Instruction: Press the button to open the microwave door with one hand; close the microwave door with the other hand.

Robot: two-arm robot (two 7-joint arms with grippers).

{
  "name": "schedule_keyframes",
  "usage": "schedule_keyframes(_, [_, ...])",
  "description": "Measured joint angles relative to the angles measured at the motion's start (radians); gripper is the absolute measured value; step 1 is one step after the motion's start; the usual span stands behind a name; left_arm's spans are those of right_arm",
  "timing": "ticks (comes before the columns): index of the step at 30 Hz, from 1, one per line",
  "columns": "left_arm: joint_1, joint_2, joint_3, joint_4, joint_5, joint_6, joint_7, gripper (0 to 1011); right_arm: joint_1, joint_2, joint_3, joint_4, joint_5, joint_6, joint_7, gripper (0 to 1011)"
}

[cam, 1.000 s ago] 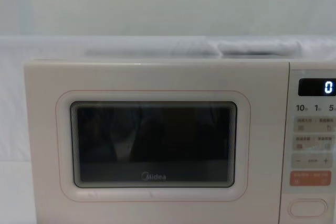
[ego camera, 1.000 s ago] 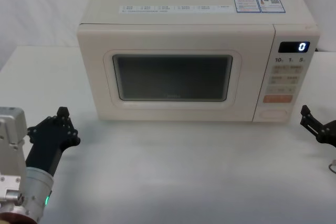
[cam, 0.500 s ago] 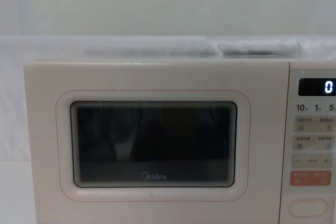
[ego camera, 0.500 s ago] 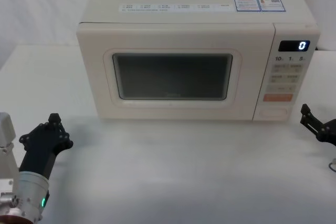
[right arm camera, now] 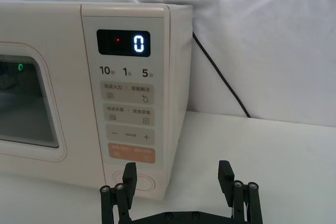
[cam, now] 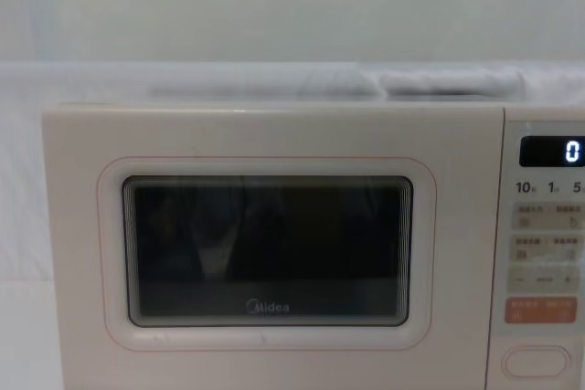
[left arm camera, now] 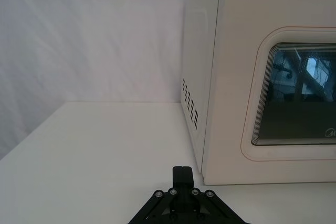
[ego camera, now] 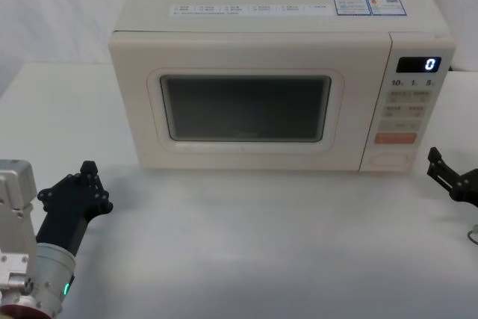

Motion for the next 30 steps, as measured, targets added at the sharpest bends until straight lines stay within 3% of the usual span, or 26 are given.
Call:
schedule_keyframes(7, [0.000, -0.001, -0.001, -0.001, -0.004, 0.000, 0.003, 26, 0.000, 0.000, 0.000, 0.000, 0.000, 0.000, 0.000, 1002])
schedule_keyframes(16, [0.000, -0.002, -0.001, -0.002, -0.007, 0.000, 0.004, 246, 0.000, 0.000, 0.000, 0.000, 0.000, 0.000, 0.000, 1002])
schedule_keyframes(24, [0.000, -0.002, -0.002, -0.003, -0.009, 0.000, 0.005, 544, 0.000, 0.000, 0.000, 0.000, 0.000, 0.000, 0.000, 1002])
schedule_keyframes(30, [0.000, -0.002, -0.002, -0.003, -0.010, 0.001, 0.006, 713, 0.000, 0.000, 0.000, 0.000, 0.000, 0.000, 0.000, 1002])
